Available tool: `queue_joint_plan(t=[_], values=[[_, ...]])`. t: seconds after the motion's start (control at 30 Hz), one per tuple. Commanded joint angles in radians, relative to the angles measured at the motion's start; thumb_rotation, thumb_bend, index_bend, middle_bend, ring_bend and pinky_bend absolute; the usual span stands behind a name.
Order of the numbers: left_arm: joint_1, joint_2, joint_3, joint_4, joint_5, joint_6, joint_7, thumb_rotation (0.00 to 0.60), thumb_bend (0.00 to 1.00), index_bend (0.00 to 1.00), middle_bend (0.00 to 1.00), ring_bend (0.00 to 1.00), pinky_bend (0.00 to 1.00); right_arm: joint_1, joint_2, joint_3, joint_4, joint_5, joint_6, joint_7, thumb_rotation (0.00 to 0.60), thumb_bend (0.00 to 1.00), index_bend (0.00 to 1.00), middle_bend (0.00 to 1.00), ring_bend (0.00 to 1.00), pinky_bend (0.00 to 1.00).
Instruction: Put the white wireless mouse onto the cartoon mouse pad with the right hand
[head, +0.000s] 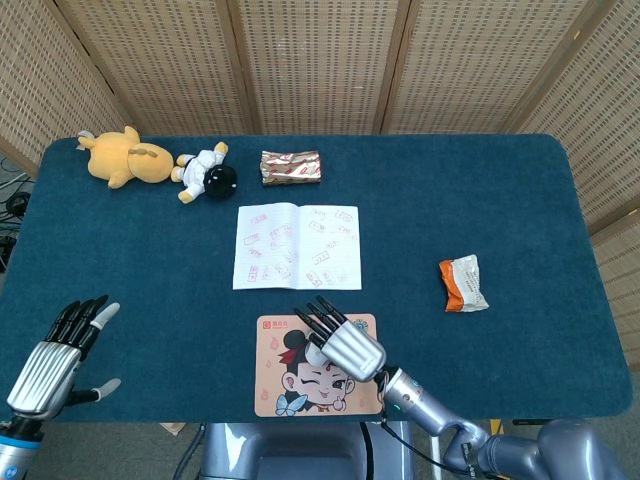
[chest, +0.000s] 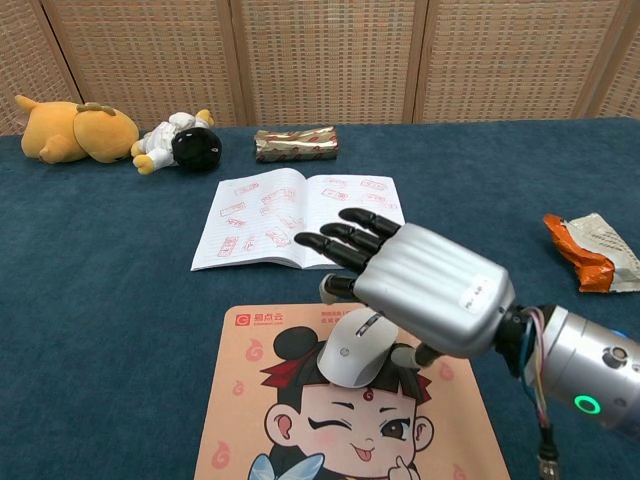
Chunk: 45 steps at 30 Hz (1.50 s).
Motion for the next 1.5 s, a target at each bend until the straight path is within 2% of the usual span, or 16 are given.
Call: queue_joint_plan(t=[0.03,0.2,0.43,0.53,0.67,0.8,1.3,1.5], values=[[-0.001,0.001,-0.001,0.000,-0.001,-0.001,0.001,0.600,0.06,0.00,0.00,0.00,0.00,0.007,0.048,0.036,-0.061,0.019,-0.004,-0.041,0.600,0.00,0.31,0.00,0.00,0.00],[0.000,0.000,0.001,0.000,0.001,0.000,0.004,0.600,0.06,0.00,0.00,0.00,0.00,-0.007,0.111,0.074,-0.136,0.058,0.002,-0.090,0.600,0.00,0.31,0.00,0.00,0.00],[-0.001,-0.001,0.002,-0.001,-0.001,-0.006,0.009,0.600,0.06,0.00,0.00,0.00,0.00,-0.069,0.195,0.095,-0.245,0.138,0.032,-0.083,0.600,0.00,0.24,0.00,0.00,0.00],[0.000,-0.002,0.002,-0.002,0.001,-0.005,0.012,0.600,0.06,0.00,0.00,0.00,0.00,-0.103,0.241,0.091,-0.283,0.167,0.048,-0.080,0.600,0.00,0.21,0.00,0.00,0.00],[0.001,-0.005,0.004,-0.002,0.004,-0.005,0.021,0.600,0.06,0.00,0.00,0.00,0.00,-0.160,0.297,0.071,-0.332,0.212,0.068,-0.076,0.600,0.00,0.08,0.00,0.00,0.00],[0.002,-0.009,0.005,-0.001,0.006,-0.006,0.030,0.600,0.06,0.00,0.00,0.00,0.00,-0.228,0.352,0.047,-0.384,0.266,0.095,-0.072,0.600,0.00,0.03,0.00,0.00,0.00],[0.002,-0.021,0.000,0.005,-0.010,-0.013,0.047,0.600,0.06,0.00,0.00,0.00,0.00,-0.414,0.463,-0.002,-0.364,0.313,0.234,0.143,0.600,0.00,0.00,0.00,0.00,0.00],[0.002,-0.024,-0.005,0.008,-0.024,-0.017,0.048,0.600,0.06,0.00,0.00,0.00,0.00,-0.469,0.501,-0.014,-0.357,0.296,0.283,0.202,0.600,0.00,0.00,0.00,0.00,0.00]])
